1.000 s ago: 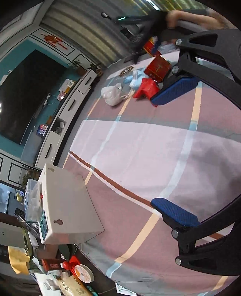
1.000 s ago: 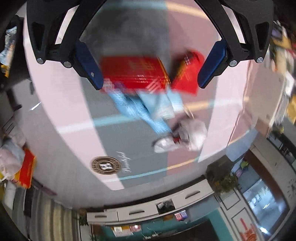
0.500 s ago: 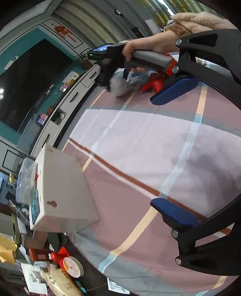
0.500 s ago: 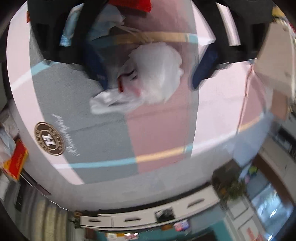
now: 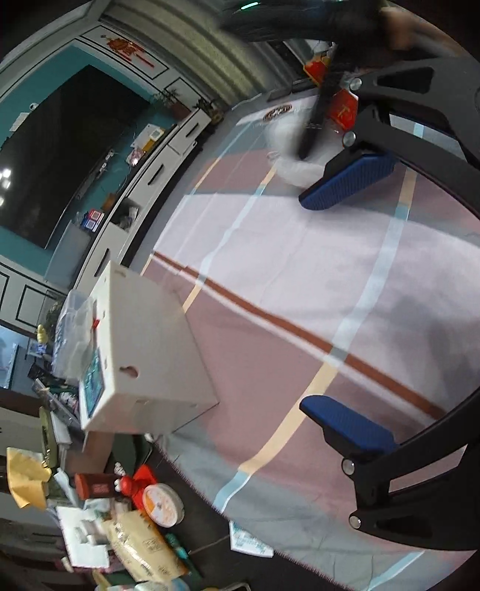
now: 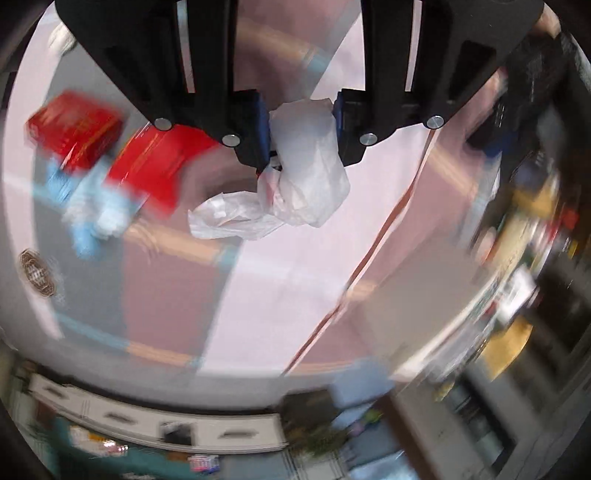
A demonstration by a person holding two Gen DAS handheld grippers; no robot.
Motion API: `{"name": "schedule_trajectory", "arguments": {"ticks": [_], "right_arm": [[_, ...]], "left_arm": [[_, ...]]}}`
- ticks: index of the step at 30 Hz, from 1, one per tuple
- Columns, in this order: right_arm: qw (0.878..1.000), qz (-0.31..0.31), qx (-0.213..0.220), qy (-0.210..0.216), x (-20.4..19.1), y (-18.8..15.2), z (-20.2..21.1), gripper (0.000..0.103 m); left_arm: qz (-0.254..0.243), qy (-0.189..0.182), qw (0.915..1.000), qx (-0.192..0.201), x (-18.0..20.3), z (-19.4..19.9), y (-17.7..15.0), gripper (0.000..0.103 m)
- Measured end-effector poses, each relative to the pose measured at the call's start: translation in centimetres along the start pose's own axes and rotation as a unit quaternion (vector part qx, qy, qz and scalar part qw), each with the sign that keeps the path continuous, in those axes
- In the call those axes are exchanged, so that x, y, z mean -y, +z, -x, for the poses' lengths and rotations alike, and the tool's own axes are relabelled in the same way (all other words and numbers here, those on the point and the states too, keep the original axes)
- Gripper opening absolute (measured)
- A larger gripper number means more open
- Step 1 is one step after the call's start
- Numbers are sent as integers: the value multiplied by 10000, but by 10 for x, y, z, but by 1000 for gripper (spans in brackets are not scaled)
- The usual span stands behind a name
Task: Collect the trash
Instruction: 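Lower the white plastic bag in front of the left gripper and release, then grasp the white plastic bag with the left gripper while the right grasps the blue cloth and mask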
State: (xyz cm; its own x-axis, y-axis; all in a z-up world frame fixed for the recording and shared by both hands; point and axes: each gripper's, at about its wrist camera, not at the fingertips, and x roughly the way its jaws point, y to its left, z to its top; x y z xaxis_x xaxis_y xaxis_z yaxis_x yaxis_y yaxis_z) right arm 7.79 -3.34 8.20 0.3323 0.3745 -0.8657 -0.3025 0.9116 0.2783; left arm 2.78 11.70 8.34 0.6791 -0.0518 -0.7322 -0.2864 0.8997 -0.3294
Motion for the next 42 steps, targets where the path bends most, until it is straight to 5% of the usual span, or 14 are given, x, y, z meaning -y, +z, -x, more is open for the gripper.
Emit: {"name": "schedule_trajectory", "arguments": {"ticks": [5,7,10,12,15,20,25,27,32,35,39,42], "right_arm": [[9979,287,-516,264,-19,-47,-12,42],[9982,310,-506,50,-24,-59,-7,64],[9999,50,-127,74,-7,-55,20,84],[9998,-134,105,-33,13,-45,38,87],[9950,-510,404,-755,52,-21,53,87],[9770,-1221,420,-1696,124,11,44,87],[9675,-1783,200,-1783,179,22,8,81],[9687,-1815,179,-1684,185,18,2,80],[9688,-1424,116,-2027,178,11,-6,67],[9698,-1173,33,-2139,176,10,-8,63],[9675,-1437,29,-2081,186,5,-5,32],[9764,-1416,34,-1632,174,-2,4,29]], "left_arm": [[-76,-102,9999,6,4,4,-3,100],[-198,-111,9997,-22,9,2,-6,100],[-439,-166,9989,-70,19,-1,-11,100],[-498,-268,9983,-135,24,-2,-14,100],[-654,-526,9957,-399,35,-8,-22,100],[-1062,-852,9862,-940,61,-21,-40,100],[-1191,-622,9831,-1246,71,-30,-61,99],[-1188,-719,9811,-1347,73,-34,-64,91],[-1074,-931,9772,-1575,74,-40,-72,46],[-1129,-947,9772,-1529,77,-39,-75,32],[-1146,-1035,9783,-1382,78,-31,-72,27],[-1043,-1049,9807,-1278,74,-26,-66,27]]}}
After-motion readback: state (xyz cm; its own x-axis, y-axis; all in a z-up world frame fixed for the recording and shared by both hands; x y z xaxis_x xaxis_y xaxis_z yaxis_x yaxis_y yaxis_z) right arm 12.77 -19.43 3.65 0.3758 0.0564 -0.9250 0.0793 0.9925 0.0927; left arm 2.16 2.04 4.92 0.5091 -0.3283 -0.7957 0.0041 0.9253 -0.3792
